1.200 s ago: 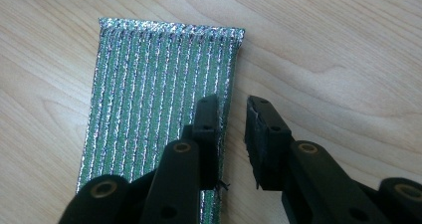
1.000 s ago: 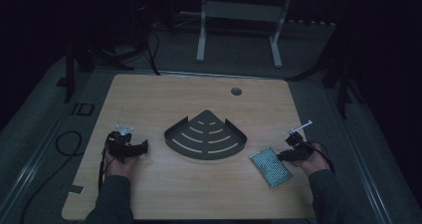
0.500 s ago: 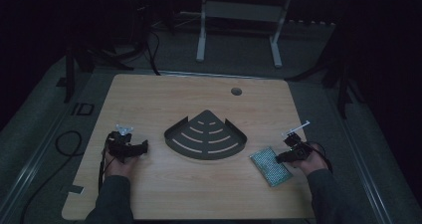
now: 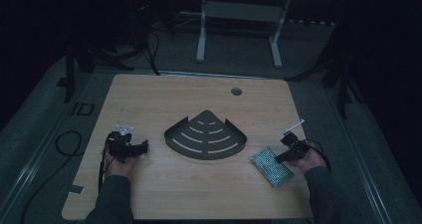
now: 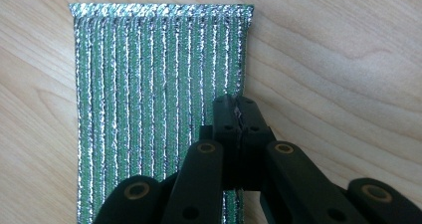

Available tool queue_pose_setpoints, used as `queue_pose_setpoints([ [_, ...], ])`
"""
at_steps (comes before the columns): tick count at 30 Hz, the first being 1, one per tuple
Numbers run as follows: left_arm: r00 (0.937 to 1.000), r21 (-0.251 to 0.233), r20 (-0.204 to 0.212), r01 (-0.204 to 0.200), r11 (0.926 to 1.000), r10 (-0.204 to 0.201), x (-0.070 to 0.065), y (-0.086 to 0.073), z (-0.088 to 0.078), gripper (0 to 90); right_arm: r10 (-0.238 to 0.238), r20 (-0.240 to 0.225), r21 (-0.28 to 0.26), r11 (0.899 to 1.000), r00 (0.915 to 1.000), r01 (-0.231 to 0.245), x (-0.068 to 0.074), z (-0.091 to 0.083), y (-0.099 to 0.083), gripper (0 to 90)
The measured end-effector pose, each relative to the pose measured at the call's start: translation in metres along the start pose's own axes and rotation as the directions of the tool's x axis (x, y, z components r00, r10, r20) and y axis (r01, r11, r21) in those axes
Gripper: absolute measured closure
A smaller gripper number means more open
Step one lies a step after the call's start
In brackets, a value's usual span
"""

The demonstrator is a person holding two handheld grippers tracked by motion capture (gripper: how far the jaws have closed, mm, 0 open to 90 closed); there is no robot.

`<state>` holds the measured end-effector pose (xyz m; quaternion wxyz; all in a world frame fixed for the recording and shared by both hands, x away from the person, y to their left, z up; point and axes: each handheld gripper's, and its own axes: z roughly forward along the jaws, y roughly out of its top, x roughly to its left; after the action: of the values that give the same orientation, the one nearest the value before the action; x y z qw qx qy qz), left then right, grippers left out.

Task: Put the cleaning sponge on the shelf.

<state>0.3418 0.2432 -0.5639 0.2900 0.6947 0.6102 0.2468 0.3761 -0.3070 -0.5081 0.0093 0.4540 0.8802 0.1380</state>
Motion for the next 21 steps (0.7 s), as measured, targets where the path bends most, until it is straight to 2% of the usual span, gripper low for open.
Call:
queue_pose_setpoints([
  [2,1.0000,0.000,0.000,0.000,1.0000,0.000,0.000,0.000,0.000,11.5,-0.021,0.023,0.008,1.000,0.9995,0.021,0.004,-0.001,0.002,89.4],
  [5,1.0000,0.000,0.000,0.000,1.0000,0.000,0.000,0.000,0.000,11.5,-0.035,0.030,0.010,0.999,0.9989,0.035,0.007,-0.002,0.003,89.4],
  [9,1.0000,0.000,0.000,0.000,1.0000,0.000,0.000,0.000,0.000,11.5,-0.049,0.033,-0.016,0.999,0.9983,0.049,0.011,-0.014,0.003,89.6],
  [17,1.0000,0.000,0.000,0.000,1.0000,0.000,0.000,0.000,0.000,11.5,-0.037,0.052,-0.057,0.998,0.9980,0.040,0.012,-0.036,0.008,89.7],
  [21,1.0000,0.000,0.000,0.000,1.0000,0.000,0.000,0.000,0.000,11.5,-0.039,0.056,-0.063,0.997,0.9976,0.043,0.011,-0.042,0.011,89.7],
])
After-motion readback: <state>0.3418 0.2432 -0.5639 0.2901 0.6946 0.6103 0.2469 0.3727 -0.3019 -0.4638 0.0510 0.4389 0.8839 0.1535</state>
